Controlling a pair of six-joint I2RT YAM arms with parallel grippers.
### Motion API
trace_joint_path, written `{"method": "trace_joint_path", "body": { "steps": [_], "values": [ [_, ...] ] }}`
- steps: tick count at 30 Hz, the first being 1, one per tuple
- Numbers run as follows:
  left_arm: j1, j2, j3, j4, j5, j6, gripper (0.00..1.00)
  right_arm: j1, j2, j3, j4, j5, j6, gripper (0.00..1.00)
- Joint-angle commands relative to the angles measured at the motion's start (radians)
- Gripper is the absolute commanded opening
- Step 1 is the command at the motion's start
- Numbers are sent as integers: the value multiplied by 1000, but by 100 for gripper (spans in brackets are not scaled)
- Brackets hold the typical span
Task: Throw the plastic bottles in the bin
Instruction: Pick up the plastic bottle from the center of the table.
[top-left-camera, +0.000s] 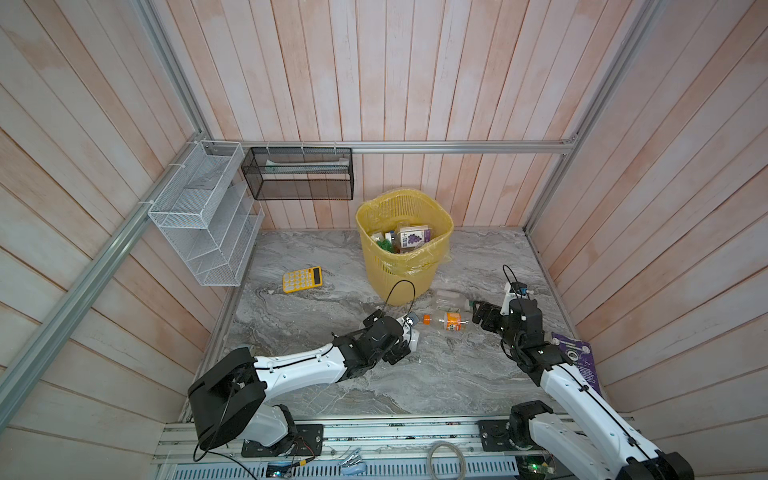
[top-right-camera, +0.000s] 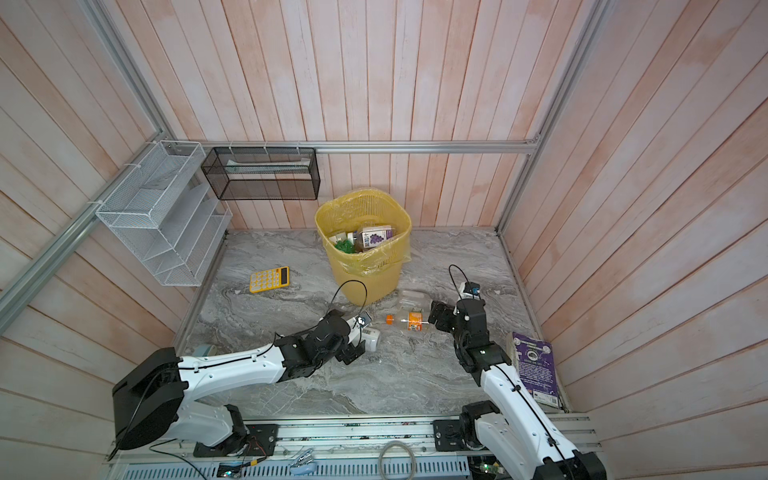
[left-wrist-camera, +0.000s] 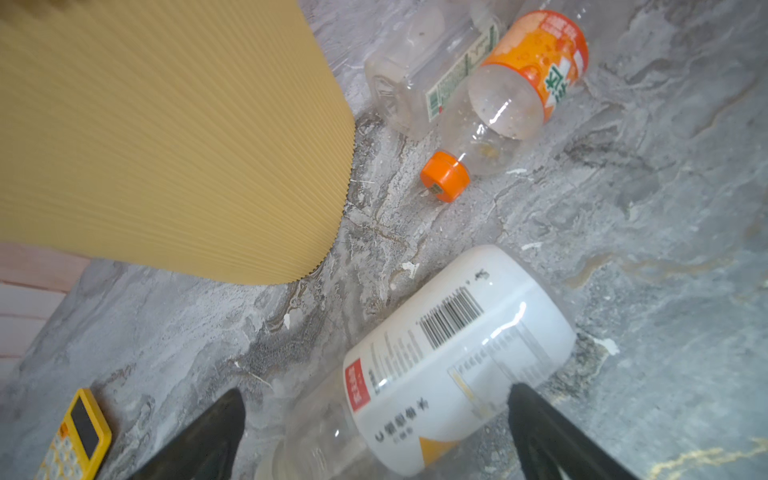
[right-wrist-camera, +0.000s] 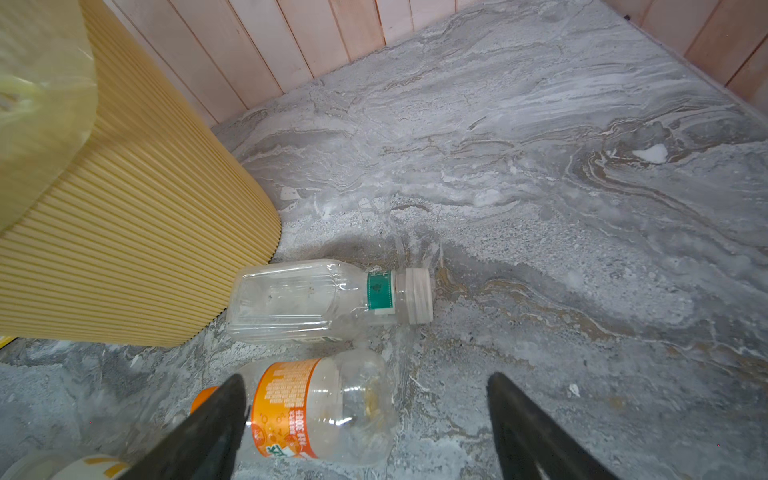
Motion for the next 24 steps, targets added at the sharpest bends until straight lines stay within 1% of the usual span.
{"method": "trace_joint_path", "body": {
  "steps": [1, 3, 7, 11, 18, 20, 22, 24],
  "values": [
    [-5, 39, 16, 27, 69, 176, 100, -15, -9, -4, 25, -36, 27, 91],
    [-5, 63, 23, 17, 133, 223, 100, -20, -5, 0, 24, -46, 24, 91],
    [-5, 95, 34, -25, 222, 266, 100, -25, -9, 3, 22, -55, 21, 91],
    [-6, 134, 41, -37, 210, 274, 100, -31, -14, -2, 26, -59, 23, 91],
    [16, 209, 53, -34, 231, 264, 100, -34, -15, 1, 27, -66, 18, 91],
    [18, 228, 61, -47, 238, 259, 97, -34, -13, 5, 27, -67, 17, 91],
    [18, 235, 64, -52, 252, 252, 92, -33, -10, 10, 21, -66, 17, 91],
    [18, 229, 64, -51, 274, 234, 83, -34, -10, 11, 17, -61, 17, 91]
  ]
}}
